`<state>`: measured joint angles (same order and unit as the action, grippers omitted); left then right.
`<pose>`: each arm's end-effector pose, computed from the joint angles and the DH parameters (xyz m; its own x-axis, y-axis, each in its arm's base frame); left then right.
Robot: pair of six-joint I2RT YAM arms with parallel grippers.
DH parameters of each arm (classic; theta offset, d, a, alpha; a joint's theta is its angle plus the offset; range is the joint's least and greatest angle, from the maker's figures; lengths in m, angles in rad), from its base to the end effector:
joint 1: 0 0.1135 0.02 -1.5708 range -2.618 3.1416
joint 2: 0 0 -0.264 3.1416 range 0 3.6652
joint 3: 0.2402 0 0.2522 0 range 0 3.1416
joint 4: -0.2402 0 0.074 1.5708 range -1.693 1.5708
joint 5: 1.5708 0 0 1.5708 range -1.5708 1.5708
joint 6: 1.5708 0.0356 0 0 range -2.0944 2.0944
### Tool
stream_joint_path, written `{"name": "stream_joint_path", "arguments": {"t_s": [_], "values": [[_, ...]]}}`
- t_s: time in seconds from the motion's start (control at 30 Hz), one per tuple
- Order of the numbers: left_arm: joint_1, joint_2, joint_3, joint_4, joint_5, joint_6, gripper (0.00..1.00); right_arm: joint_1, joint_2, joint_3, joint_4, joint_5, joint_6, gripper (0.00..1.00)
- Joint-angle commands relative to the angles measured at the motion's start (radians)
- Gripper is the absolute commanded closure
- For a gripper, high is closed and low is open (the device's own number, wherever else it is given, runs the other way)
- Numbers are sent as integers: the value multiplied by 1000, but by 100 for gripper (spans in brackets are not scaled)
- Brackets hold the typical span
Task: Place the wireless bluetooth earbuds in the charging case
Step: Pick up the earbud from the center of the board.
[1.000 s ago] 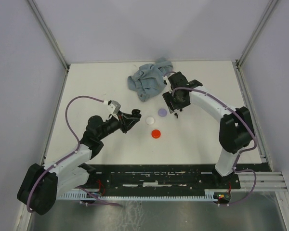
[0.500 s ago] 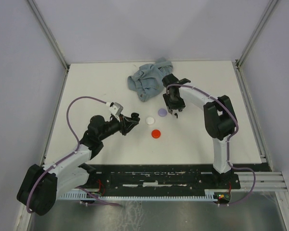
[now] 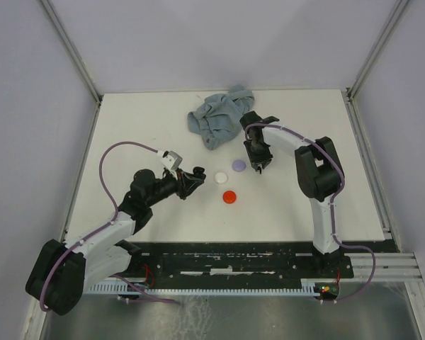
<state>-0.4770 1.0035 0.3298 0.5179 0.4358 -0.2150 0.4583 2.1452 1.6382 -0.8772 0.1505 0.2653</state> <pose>0.1814 -0.1107 0.2137 -0.3025 -0.0614 -0.9512 0.7392 0.6149 -0.2748 0.3853 0.1841 0.1613 -0.9586 -0.1838 -0.2177 -0.1670 0.9815 -0.0935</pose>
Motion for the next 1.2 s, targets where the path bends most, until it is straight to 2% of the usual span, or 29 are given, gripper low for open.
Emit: {"name": "stream_joint_path", "arguments": {"t_s": [0.0,0.2,0.37,0.73,0.93,1.17], "values": [[6,8,39,48,5,28,97,-10,-3,-19,-7,-13,14,63],[5,19,43,85,21,9,97,-11,-31,-45,12,-32,10,72],[5,17,22,186,66,-6,97,-12,-125,-71,31,-48,5,77],[5,34,27,397,134,1,97,30,-499,-177,195,-153,-46,78],[5,59,72,486,189,13,97,107,-689,-234,352,-196,-97,78],[6,81,136,549,217,20,97,214,-835,-265,508,-248,-138,78]]}}
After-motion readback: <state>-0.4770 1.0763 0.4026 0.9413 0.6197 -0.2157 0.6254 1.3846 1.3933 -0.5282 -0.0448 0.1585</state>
